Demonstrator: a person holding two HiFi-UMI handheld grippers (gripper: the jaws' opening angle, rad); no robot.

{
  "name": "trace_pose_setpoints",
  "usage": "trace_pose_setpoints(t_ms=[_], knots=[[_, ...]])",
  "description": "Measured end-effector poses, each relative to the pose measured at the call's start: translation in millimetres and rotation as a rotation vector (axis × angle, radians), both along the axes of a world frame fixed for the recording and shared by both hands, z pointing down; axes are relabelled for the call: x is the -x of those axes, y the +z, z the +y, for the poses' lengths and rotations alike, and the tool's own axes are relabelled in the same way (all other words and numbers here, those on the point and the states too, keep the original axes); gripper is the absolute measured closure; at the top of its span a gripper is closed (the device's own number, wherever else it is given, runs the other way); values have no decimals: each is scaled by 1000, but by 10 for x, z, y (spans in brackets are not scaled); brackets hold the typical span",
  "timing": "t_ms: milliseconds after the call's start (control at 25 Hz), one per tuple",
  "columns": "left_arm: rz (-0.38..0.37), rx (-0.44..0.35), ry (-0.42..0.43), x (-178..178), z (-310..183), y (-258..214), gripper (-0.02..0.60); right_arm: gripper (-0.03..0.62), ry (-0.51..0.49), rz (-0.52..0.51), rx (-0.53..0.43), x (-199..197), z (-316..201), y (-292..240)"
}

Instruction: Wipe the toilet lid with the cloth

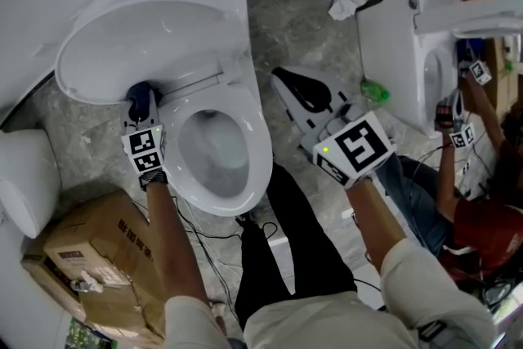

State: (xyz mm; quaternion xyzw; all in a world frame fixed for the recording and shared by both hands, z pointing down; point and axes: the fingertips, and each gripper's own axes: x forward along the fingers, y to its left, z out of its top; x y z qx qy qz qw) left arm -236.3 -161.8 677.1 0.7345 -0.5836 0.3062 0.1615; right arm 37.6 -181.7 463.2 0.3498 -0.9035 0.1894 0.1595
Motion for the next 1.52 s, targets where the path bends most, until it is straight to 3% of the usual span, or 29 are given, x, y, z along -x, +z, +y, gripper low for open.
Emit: trace_pose_setpoints(t_ms=[160, 400, 680, 1040, 1520], knots=[[40, 52, 6, -265, -47, 119, 528, 565, 23, 19, 3, -186, -10, 49], [54, 116, 84, -723, -147, 259, 528, 565, 80, 10, 11, -413, -38, 61], [139, 142, 137, -1321, -290, 266, 528, 565, 150, 9, 18, -692, -14, 33], [157, 168, 220, -1784, -403, 245, 528, 565, 210, 13, 15, -928, -22, 14], [205, 105, 331, -2272, -531, -237, 528, 565, 236, 10, -35, -1039, -22, -277]])
